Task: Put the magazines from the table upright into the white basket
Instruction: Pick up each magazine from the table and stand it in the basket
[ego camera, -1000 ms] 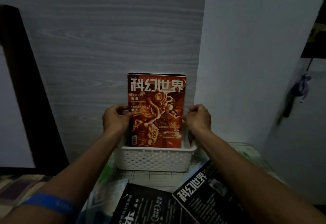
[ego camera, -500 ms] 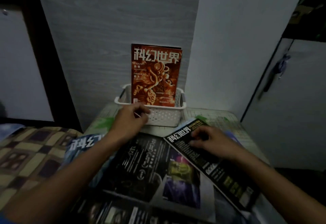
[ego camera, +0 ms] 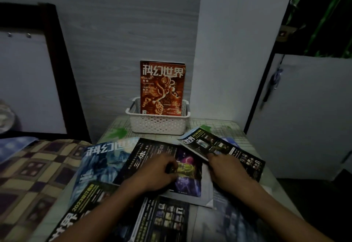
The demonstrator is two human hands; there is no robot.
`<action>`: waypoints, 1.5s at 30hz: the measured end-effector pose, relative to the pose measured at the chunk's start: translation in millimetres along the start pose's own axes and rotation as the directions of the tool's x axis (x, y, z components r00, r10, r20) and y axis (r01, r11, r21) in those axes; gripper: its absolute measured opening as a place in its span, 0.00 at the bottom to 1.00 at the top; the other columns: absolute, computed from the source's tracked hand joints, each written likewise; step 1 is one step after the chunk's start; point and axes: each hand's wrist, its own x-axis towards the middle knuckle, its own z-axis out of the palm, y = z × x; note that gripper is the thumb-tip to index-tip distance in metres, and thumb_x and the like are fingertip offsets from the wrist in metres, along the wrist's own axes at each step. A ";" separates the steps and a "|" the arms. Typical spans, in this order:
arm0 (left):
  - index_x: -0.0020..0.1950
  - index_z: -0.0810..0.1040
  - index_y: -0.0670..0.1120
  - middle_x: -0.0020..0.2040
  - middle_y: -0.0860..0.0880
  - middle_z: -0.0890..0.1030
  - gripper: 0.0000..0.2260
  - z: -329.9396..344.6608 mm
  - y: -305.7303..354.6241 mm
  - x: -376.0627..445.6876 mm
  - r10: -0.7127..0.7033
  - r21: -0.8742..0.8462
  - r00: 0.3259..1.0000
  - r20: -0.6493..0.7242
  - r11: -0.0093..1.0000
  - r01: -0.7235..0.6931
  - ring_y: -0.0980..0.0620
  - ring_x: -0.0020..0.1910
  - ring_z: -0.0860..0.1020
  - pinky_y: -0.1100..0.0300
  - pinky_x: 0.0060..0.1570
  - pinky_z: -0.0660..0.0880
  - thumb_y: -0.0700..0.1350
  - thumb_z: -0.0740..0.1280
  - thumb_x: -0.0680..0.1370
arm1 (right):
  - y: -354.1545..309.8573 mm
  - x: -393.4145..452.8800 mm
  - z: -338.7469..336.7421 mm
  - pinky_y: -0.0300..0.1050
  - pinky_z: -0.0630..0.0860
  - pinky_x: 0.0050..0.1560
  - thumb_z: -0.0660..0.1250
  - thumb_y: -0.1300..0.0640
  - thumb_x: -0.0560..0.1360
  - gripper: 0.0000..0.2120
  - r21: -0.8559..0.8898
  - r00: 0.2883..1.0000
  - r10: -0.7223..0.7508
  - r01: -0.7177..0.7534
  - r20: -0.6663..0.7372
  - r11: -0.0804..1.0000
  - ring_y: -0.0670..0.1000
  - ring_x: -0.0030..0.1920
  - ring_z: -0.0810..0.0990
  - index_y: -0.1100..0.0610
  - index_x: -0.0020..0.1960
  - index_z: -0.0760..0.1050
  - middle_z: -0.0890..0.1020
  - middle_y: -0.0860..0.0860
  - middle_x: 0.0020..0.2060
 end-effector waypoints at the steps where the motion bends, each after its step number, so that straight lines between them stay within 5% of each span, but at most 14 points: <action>1: 0.49 0.79 0.52 0.52 0.51 0.78 0.07 3.0 -0.8 -2.1 0.002 -0.014 1.000 -0.007 1.000 -0.002 0.52 0.50 0.77 0.57 0.51 0.75 0.48 0.72 0.73 | 5.3 -2.1 0.3 0.47 0.75 0.43 0.60 0.57 0.77 0.11 0.057 0.999 0.031 -0.029 -0.040 0.998 0.58 0.49 0.83 0.56 0.58 0.74 0.83 0.56 0.51; 6: 0.56 0.79 0.49 0.60 0.59 0.71 0.09 9.5 -2.1 -15.5 -0.074 -0.263 0.997 0.012 0.962 0.075 0.58 0.60 0.71 0.83 0.47 0.63 0.43 0.70 0.76 | 21.6 -18.7 -21.6 0.45 0.66 0.36 0.62 0.53 0.79 0.11 0.351 0.963 0.119 -0.028 -0.242 0.936 0.60 0.47 0.81 0.53 0.58 0.78 0.85 0.56 0.48; 10: 0.58 0.79 0.57 0.63 0.62 0.71 0.15 -4.5 2.0 -13.0 -0.051 -0.389 0.993 0.104 0.917 0.088 0.63 0.63 0.72 0.75 0.60 0.66 0.38 0.68 0.77 | 23.2 -31.2 -57.9 0.46 0.73 0.36 0.63 0.51 0.77 0.06 0.555 0.948 0.020 0.168 -0.316 0.814 0.49 0.37 0.80 0.43 0.51 0.77 0.81 0.44 0.38; 15: 0.73 0.61 0.59 0.63 0.53 0.77 0.38 -21.7 16.8 -2.0 -0.214 -0.843 0.976 -0.051 0.532 0.073 0.58 0.58 0.79 0.67 0.45 0.78 0.44 0.77 0.69 | 10.7 -36.1 -92.1 0.32 0.77 0.45 0.65 0.53 0.78 0.12 0.894 0.930 0.091 0.312 -0.357 0.321 0.41 0.48 0.84 0.38 0.56 0.79 0.85 0.41 0.48; 20: 0.62 0.78 0.54 0.54 0.48 0.86 0.18 -43.6 28.2 4.9 -0.163 -0.866 0.934 -0.317 0.452 -0.215 0.49 0.52 0.84 0.62 0.43 0.79 0.36 0.69 0.75 | 3.8 -21.6 -99.4 0.40 0.80 0.51 0.62 0.55 0.77 0.13 0.935 0.925 0.200 0.346 -0.324 -0.082 0.52 0.56 0.83 0.46 0.58 0.80 0.85 0.52 0.55; 22: 0.57 0.80 0.54 0.52 0.49 0.86 0.13 -55.3 24.5 1.3 -0.184 -0.819 0.899 -0.398 0.513 -0.258 0.49 0.51 0.84 0.62 0.42 0.79 0.38 0.70 0.76 | 2.7 -12.1 -97.9 0.40 0.79 0.53 0.61 0.58 0.79 0.12 0.941 0.922 0.232 0.333 -0.311 -0.063 0.49 0.57 0.82 0.46 0.58 0.79 0.85 0.48 0.55; 27: 0.55 0.80 0.59 0.50 0.55 0.85 0.14 -58.4 11.8 -10.5 -0.182 -0.623 0.839 -0.512 0.751 -0.218 0.58 0.49 0.83 0.64 0.43 0.80 0.39 0.68 0.77 | 0.1 3.0 -67.3 0.45 0.76 0.59 0.61 0.61 0.81 0.16 0.949 0.933 0.296 0.113 -0.204 0.295 0.43 0.59 0.79 0.43 0.61 0.73 0.81 0.42 0.57; 32: 0.52 0.80 0.60 0.47 0.55 0.85 0.13 -51.6 -4.5 -21.1 -0.248 -0.530 0.817 -0.520 0.844 -0.081 0.59 0.47 0.82 0.65 0.42 0.78 0.40 0.68 0.77 | 2.0 4.9 -40.2 0.48 0.77 0.50 0.64 0.59 0.79 0.13 0.843 0.930 0.296 0.025 -0.217 0.538 0.40 0.48 0.80 0.40 0.52 0.72 0.81 0.37 0.45; 38: 0.56 0.82 0.48 0.48 0.47 0.85 0.11 -83.3 -11.4 0.4 -0.242 -0.476 0.751 -0.614 0.873 -0.107 0.48 0.47 0.83 0.46 0.51 0.80 0.37 0.70 0.76 | -3.2 49.9 -54.9 0.36 0.65 0.30 0.64 0.62 0.78 0.12 0.871 0.902 0.341 0.073 -0.266 0.486 0.41 0.25 0.68 0.47 0.42 0.70 0.72 0.41 0.23; 41: 0.54 0.81 0.49 0.48 0.41 0.84 0.11 -123.4 -19.4 30.4 -0.246 -0.485 0.726 -0.642 0.864 -0.136 0.41 0.49 0.82 0.40 0.54 0.79 0.36 0.69 0.76 | -4.9 92.5 -78.9 0.44 0.66 0.32 0.63 0.61 0.79 0.07 0.893 0.898 0.346 0.102 -0.273 0.439 0.44 0.27 0.67 0.51 0.45 0.74 0.70 0.45 0.25; 45: 0.44 0.81 0.58 0.46 0.50 0.83 0.12 -180.3 -34.7 77.1 -0.244 -0.445 0.689 -0.682 0.887 -0.126 0.46 0.47 0.83 0.43 0.51 0.81 0.39 0.71 0.75 | -7.8 161.1 -99.8 0.48 0.70 0.37 0.62 0.60 0.79 0.04 0.909 0.882 0.395 0.082 -0.257 0.409 0.54 0.36 0.76 0.57 0.51 0.75 0.79 0.62 0.38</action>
